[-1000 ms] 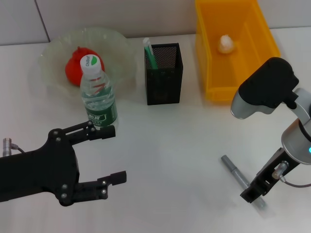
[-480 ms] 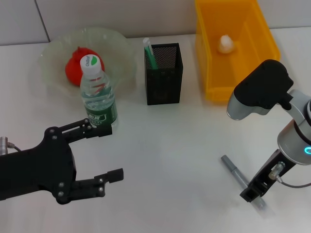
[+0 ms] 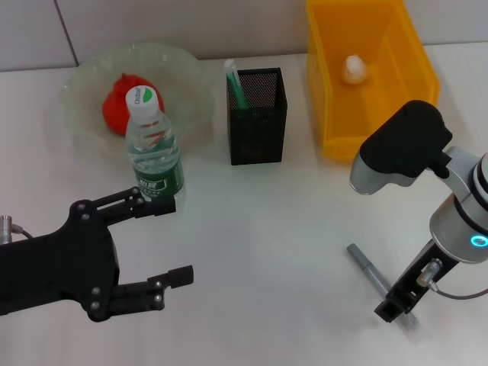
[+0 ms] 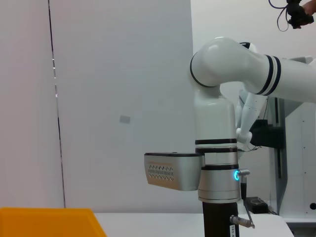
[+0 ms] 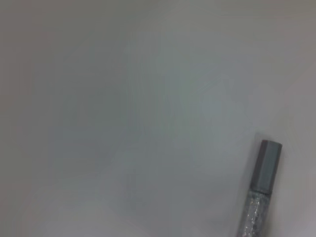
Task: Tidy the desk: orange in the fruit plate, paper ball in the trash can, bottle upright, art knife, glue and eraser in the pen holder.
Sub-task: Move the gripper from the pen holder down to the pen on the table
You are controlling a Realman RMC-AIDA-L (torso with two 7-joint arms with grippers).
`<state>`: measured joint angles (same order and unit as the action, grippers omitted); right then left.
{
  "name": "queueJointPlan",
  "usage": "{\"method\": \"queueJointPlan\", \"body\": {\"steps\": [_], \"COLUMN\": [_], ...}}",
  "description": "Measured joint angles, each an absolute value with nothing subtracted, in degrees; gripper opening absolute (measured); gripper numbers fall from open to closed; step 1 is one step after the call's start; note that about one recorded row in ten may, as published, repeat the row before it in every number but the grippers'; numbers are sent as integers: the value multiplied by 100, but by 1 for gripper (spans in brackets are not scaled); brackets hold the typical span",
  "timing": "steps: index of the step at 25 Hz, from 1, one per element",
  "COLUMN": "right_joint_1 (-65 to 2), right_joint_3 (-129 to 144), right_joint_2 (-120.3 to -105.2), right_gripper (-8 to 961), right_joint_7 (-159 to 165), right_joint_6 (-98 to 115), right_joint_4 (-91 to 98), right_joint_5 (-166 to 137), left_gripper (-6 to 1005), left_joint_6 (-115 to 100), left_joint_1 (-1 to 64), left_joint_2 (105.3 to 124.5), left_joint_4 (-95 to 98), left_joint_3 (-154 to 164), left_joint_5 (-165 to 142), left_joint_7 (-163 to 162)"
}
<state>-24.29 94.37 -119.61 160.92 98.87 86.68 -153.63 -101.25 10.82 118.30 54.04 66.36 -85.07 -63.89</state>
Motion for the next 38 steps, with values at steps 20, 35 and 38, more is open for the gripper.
{"method": "queueJointPlan", "body": {"steps": [20,35,38], "right_joint_1": [-2514,-2566,-2573], "right_joint_3": [9513,9526,9534], "right_joint_2": [-11962,-11962,-11961], "right_gripper": [412,411,412], "right_joint_7": [16153,16179,16180], "right_joint_6": [9869,9861,9856], "right_joint_4": [8666,8509,8507], "right_joint_5": [-15387,-15399,-15405], "left_gripper": [792,792,792], "left_joint_6": [-10125,-10124,-10125], "left_joint_1": [1081,1081,1081], "left_joint_2": [11821,11821,11821], "left_joint_4": [5389,5419,5422], "left_joint_3": [6636,6636,6636], "left_joint_5": [-8505,-8500,-8499], "left_joint_7": [-6389,-6390,-6390]}}
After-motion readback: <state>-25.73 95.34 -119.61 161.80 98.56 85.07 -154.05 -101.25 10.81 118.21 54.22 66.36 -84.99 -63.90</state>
